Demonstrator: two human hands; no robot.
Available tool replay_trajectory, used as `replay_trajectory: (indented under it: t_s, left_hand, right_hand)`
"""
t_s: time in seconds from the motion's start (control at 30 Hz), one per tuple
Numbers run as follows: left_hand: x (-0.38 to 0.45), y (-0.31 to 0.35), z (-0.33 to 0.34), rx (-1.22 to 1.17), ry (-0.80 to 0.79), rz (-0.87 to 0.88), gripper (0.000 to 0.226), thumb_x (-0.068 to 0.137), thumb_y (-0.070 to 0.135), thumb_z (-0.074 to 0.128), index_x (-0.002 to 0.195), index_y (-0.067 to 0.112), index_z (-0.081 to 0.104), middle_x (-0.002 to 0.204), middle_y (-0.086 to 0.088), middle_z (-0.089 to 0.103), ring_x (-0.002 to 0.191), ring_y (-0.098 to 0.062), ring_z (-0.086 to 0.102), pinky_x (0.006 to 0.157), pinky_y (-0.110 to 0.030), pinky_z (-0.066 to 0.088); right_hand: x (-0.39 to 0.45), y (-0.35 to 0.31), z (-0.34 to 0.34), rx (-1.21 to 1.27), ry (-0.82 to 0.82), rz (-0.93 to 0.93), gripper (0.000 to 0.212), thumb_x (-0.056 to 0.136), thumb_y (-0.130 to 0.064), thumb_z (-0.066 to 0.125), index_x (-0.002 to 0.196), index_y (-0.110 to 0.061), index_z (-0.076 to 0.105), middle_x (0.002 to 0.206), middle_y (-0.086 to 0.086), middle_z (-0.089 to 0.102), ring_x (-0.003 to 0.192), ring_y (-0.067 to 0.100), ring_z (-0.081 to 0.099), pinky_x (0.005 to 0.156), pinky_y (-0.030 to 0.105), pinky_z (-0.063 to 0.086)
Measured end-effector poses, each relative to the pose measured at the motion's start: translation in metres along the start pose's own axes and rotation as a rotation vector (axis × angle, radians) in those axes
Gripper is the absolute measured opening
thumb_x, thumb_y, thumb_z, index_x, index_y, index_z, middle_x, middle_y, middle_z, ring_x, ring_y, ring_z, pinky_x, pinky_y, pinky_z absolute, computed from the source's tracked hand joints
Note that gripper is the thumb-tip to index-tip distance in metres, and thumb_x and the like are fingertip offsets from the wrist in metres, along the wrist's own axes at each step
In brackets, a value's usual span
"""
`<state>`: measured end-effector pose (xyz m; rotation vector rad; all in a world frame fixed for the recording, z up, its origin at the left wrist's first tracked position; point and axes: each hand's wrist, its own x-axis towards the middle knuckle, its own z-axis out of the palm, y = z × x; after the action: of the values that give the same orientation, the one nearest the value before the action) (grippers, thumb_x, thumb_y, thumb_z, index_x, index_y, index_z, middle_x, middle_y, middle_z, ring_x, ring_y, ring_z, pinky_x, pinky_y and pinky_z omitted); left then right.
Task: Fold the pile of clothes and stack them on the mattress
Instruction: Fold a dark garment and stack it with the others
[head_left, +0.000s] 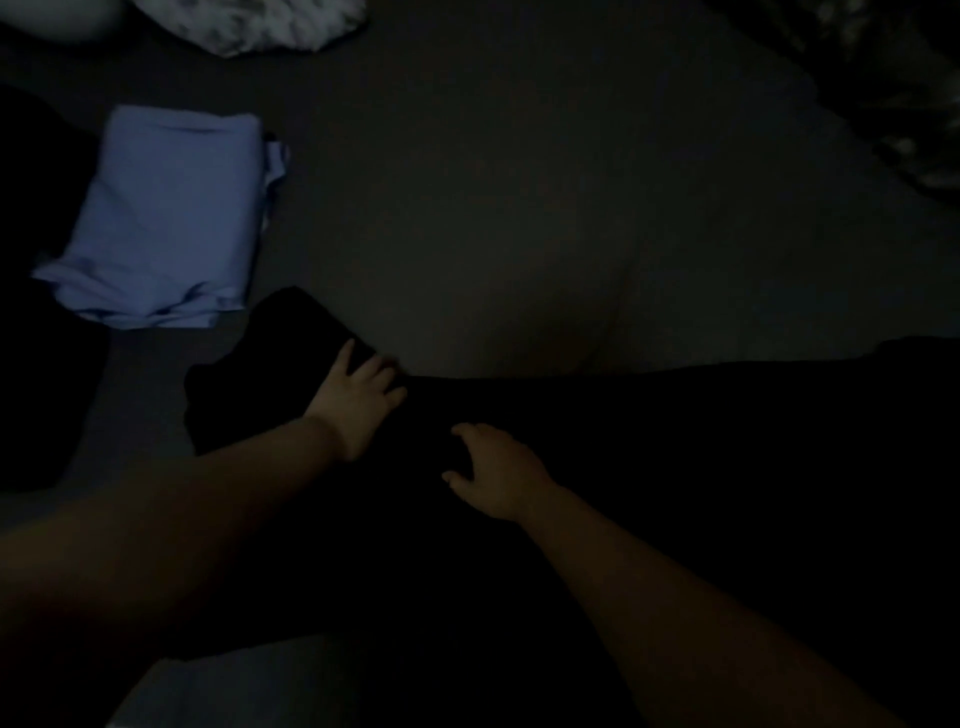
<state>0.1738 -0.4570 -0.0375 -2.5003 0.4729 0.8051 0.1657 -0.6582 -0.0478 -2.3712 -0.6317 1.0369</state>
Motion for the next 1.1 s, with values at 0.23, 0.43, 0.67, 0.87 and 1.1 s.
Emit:
replay_trajectory:
  t_s: [0.23, 0.43, 0.67, 0.87, 1.1]
  left_hand:
    - [0.01, -0.115, 0.052, 0.003, -0.077, -0.032, 0.047, 0.097, 0.027, 0.04, 0.143, 0.03, 0.032, 0.159, -0.001, 0.004, 0.146, -0.024, -0.007, 0.112, -0.06, 0.003]
    - [-0.046, -0.109, 0.075, -0.043, 0.189, 0.062, 0.028, 0.088, 0.016, 0.054, 0.112, 0.019, 0.066, 0.118, -0.006, 0.061, 0.119, -0.025, 0.051, 0.114, -0.053, 0.012]
    - [-0.181, -0.058, 0.128, -0.415, 0.351, -0.103, 0.041, 0.069, 0.03, 0.04, 0.092, 0.006, 0.065, 0.064, -0.009, 0.064, 0.054, -0.026, 0.062, 0.06, -0.032, 0.051]
    - [-0.227, 0.018, 0.171, -0.627, -0.148, -0.373, 0.057, 0.085, 0.032, 0.058, 0.137, 0.013, 0.043, 0.121, -0.009, 0.062, 0.114, -0.028, 0.055, 0.098, -0.039, 0.036]
    - [-0.217, 0.03, 0.175, -0.754, -0.191, -0.447, 0.072, 0.082, 0.066, 0.033, 0.136, 0.02, 0.038, 0.131, -0.005, 0.051, 0.122, -0.025, 0.045, 0.101, -0.035, 0.03]
  right_hand:
    - [0.056, -0.051, 0.024, -0.01, 0.184, 0.132, 0.062, 0.081, -0.039, 0.067, 0.132, -0.012, 0.042, 0.129, 0.01, 0.051, 0.118, 0.028, 0.05, 0.09, 0.034, 0.044]
    - [0.042, -0.089, 0.031, -0.052, 0.089, 0.076, 0.037, 0.089, -0.019, 0.055, 0.124, -0.015, 0.046, 0.109, 0.01, 0.062, 0.095, 0.028, 0.06, 0.067, 0.029, 0.042]
    - [-0.03, -0.104, 0.046, -0.211, 0.051, -0.157, 0.032, 0.091, -0.019, 0.052, 0.123, -0.012, 0.051, 0.107, 0.008, 0.064, 0.094, 0.025, 0.061, 0.066, 0.028, 0.038]
    - [-0.054, -0.084, 0.09, -0.454, -0.138, -0.135, 0.044, 0.091, -0.021, 0.05, 0.134, -0.017, 0.044, 0.122, 0.008, 0.06, 0.109, 0.029, 0.057, 0.081, 0.028, 0.043]
    - [-0.051, -0.074, 0.102, -0.526, -0.275, -0.139, 0.041, 0.093, -0.042, 0.047, 0.129, -0.021, 0.048, 0.128, 0.002, 0.056, 0.118, 0.021, 0.052, 0.093, 0.028, 0.039]
